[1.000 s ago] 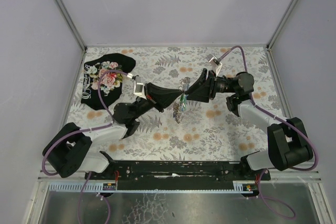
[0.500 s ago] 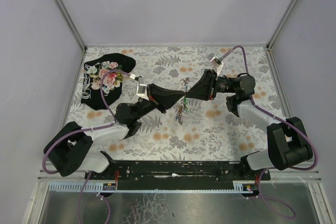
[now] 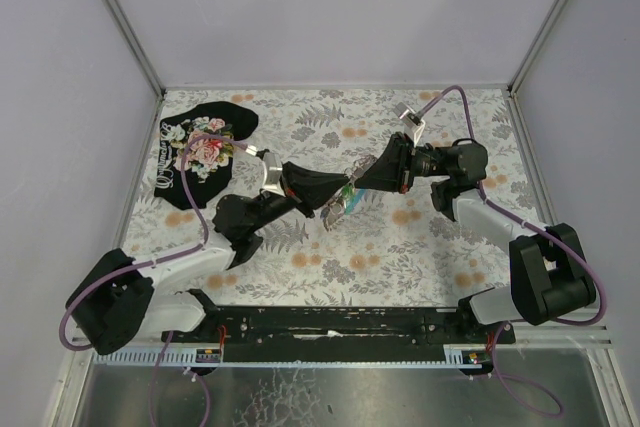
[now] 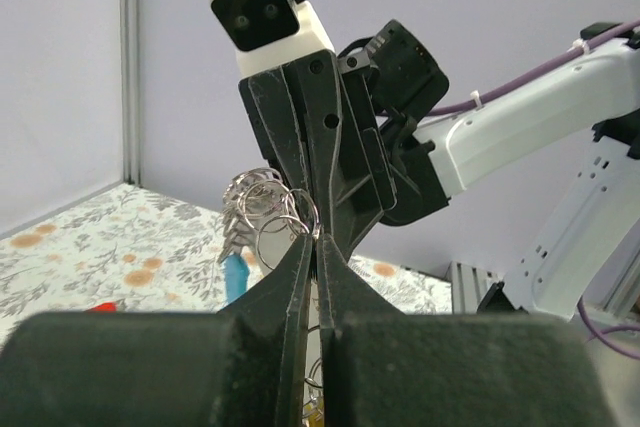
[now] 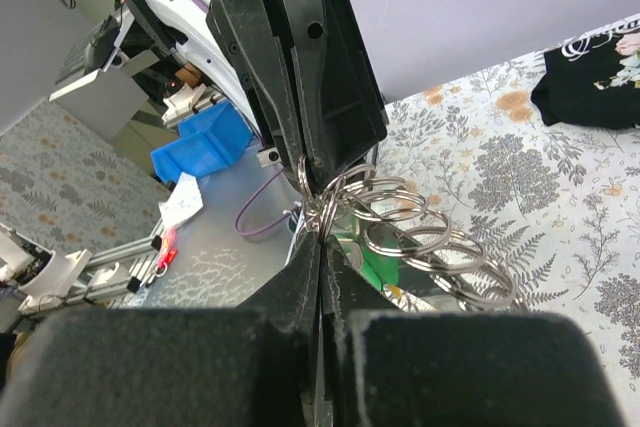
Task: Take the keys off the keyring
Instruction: Pick up the key from the keyring.
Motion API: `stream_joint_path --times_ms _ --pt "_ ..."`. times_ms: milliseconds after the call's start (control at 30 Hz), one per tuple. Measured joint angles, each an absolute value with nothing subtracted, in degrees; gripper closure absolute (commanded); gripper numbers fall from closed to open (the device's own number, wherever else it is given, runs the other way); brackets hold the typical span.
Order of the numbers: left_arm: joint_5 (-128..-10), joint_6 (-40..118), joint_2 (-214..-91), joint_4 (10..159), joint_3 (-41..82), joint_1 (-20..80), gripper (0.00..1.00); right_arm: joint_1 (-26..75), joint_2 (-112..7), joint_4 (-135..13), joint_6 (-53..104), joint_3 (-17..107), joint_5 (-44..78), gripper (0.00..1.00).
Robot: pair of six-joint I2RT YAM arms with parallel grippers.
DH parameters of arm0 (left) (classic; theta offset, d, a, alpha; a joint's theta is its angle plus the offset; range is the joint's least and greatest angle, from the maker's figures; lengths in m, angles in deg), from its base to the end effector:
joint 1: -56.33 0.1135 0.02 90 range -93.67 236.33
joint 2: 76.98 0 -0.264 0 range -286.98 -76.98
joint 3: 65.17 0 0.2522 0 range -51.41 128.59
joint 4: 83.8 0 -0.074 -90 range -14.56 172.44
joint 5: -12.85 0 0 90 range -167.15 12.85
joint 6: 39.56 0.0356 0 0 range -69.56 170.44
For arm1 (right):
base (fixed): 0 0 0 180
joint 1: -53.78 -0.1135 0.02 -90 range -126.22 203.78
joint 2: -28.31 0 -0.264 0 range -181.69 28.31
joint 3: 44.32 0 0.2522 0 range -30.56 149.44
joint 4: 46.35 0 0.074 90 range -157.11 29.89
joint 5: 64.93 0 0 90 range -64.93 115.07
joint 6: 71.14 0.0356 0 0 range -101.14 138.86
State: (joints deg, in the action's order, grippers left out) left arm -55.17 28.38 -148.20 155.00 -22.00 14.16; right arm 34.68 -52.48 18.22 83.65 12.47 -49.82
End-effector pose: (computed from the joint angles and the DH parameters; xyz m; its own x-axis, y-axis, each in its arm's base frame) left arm 0.1760 -0.1774 0.2996 0.0279 -0.4951 -0.8684 0.9402 0.3079 -0.1454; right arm 0.2452 0.1213 0.3257 -0.4424 0.0964 -0.8916 -0.8875 -0.1898 0.4198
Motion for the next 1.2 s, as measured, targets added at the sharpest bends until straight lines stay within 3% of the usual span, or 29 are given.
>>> stream_joint_path --times_ms 667,767,967,1200 --pt "-52.81 41.49 -144.4 137.58 -18.64 13.98 1.0 35.21 -52.42 -1.76 71.7 16.25 -54.19 0.98" --pt "-52.63 41.76 -144.42 136.88 -18.59 13.98 1.0 35.25 -52.42 -7.75 67.52 17.52 -54.56 0.91" --pt "-53.94 38.59 -144.49 138.71 -18.81 13.98 1.0 35.3 -52.42 -9.54 65.95 18.17 -55.79 0.66" --pt "-58.16 25.58 -147.2 148.88 -20.28 14.81 1.0 36.39 -52.26 3.92 74.25 18.02 -58.91 0.63"
